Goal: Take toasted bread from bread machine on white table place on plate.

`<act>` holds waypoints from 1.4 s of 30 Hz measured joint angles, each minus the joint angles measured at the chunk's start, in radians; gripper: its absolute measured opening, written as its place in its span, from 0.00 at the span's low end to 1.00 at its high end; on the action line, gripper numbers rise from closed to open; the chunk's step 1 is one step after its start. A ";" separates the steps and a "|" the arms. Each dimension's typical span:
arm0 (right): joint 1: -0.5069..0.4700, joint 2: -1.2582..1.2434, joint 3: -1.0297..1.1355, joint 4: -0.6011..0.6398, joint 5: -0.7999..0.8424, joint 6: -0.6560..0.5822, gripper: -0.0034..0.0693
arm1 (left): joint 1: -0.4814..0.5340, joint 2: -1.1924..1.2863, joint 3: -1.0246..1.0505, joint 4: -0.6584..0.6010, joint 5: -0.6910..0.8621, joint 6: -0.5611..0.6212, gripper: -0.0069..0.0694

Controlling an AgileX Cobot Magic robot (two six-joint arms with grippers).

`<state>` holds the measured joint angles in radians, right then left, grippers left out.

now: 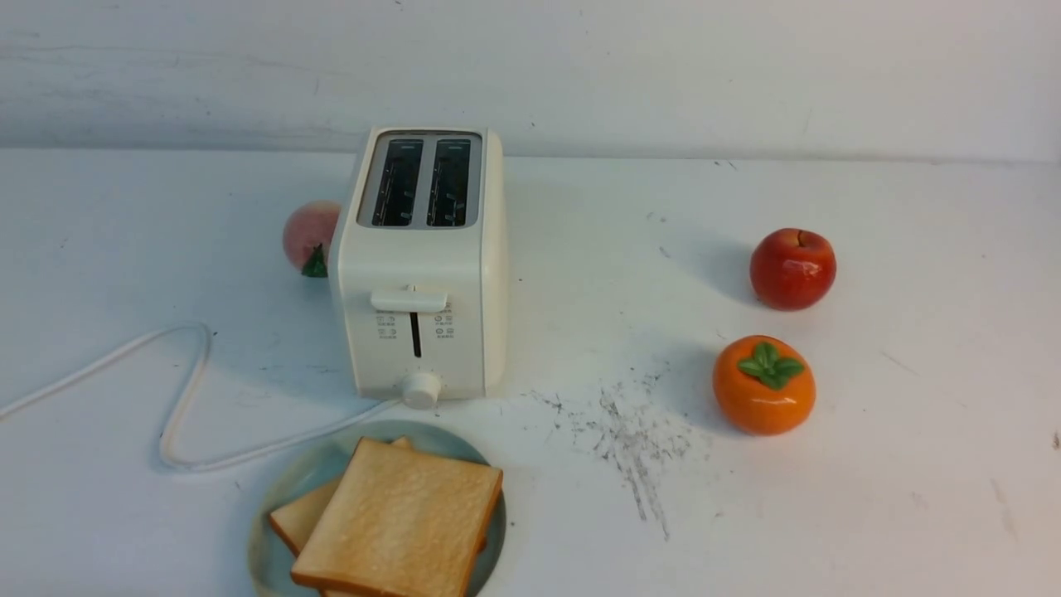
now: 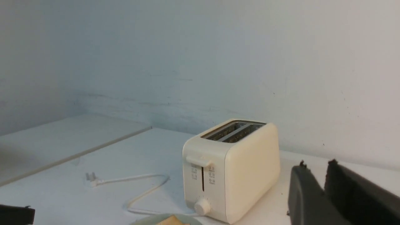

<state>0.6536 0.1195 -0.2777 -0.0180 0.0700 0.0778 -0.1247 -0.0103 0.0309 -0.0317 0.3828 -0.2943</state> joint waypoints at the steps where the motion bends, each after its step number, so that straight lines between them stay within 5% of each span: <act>1: 0.000 0.000 0.001 0.002 0.010 -0.009 0.20 | 0.000 0.000 0.000 0.000 0.000 0.000 0.16; 9: -0.093 -0.033 0.094 0.001 0.022 -0.012 0.21 | 0.000 0.000 0.000 0.001 0.003 0.000 0.16; 14: -0.380 -0.076 0.276 0.003 0.035 0.035 0.22 | 0.000 0.000 0.000 0.001 0.003 0.000 0.17; 17: -0.540 -0.114 0.303 0.003 0.205 0.069 0.23 | 0.000 0.000 0.000 0.001 0.003 0.000 0.17; 22: -0.654 -0.129 0.297 0.003 0.296 0.072 0.24 | 0.000 0.000 0.000 0.001 0.003 0.000 0.18; 42: -0.674 -0.129 0.296 0.003 0.299 0.072 0.28 | 0.000 0.000 0.000 0.002 0.004 0.000 0.20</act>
<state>-0.0209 -0.0094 0.0187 -0.0148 0.3691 0.1503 -0.1247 -0.0103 0.0309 -0.0296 0.3866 -0.2943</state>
